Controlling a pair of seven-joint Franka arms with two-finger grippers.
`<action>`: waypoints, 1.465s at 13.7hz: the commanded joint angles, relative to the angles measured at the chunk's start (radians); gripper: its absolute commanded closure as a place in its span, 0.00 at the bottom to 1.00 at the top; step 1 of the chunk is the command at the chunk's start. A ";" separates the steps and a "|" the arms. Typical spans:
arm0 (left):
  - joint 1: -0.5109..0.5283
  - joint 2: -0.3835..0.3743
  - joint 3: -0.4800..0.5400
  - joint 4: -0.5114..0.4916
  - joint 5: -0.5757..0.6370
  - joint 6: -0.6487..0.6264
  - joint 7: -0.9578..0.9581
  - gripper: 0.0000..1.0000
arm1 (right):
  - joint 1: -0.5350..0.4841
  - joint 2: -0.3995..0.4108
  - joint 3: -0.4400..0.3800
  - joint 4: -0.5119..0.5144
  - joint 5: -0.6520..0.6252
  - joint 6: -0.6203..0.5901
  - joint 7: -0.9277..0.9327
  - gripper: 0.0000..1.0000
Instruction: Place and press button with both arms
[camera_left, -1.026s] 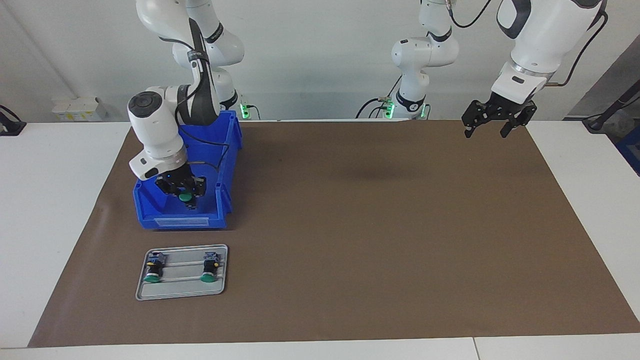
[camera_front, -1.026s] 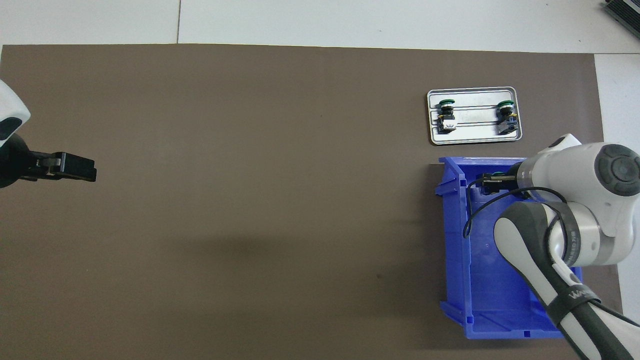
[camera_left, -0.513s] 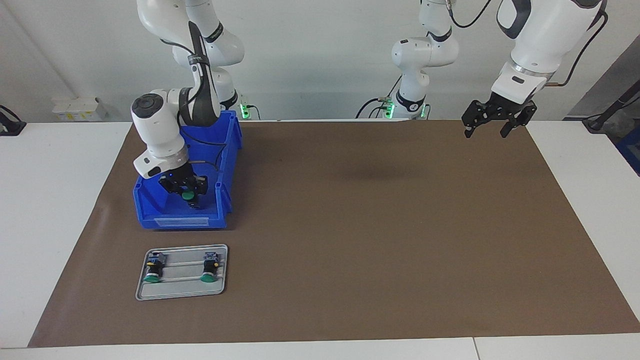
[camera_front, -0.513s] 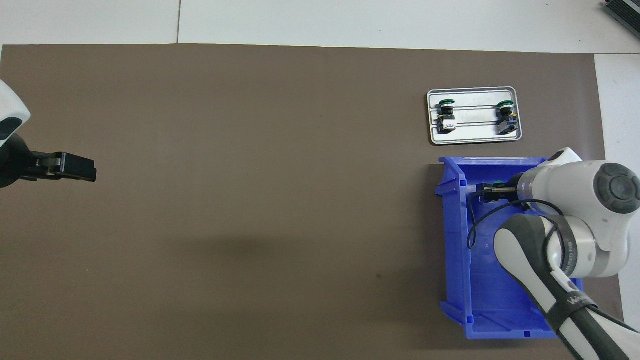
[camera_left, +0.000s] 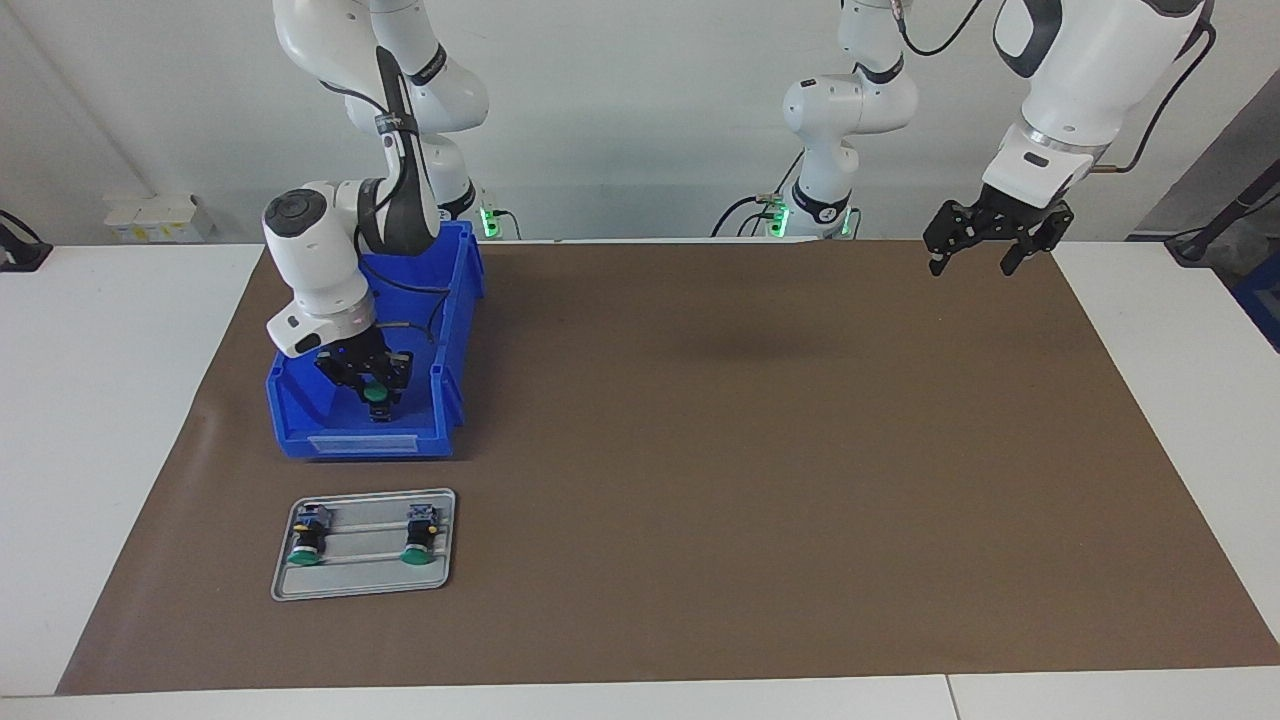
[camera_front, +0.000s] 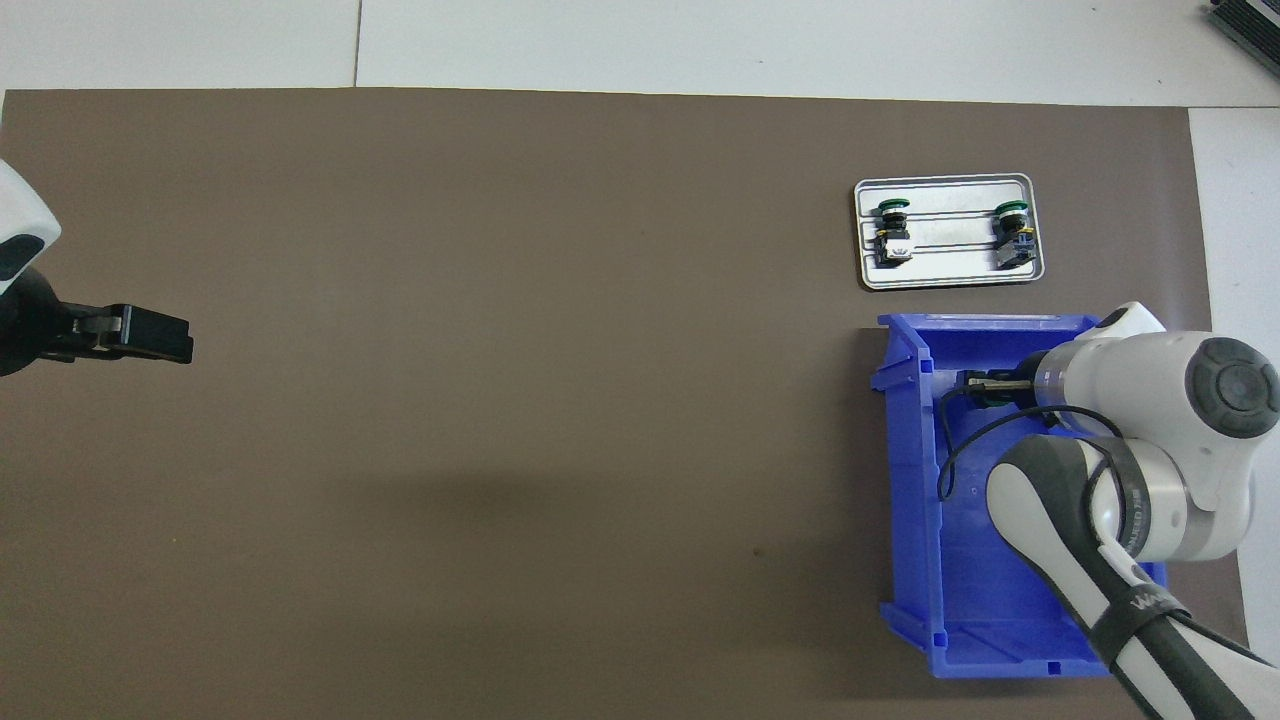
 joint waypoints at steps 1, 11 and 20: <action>0.009 -0.011 -0.006 -0.012 0.004 -0.002 -0.001 0.00 | -0.018 -0.023 0.014 0.054 0.021 -0.052 -0.019 0.00; 0.009 -0.011 -0.006 -0.012 0.004 -0.002 -0.001 0.00 | -0.023 -0.041 0.016 0.635 0.027 -0.768 0.053 0.00; 0.009 -0.011 -0.006 -0.012 0.004 -0.002 -0.001 0.00 | -0.049 -0.091 0.019 0.740 0.020 -1.002 0.044 0.00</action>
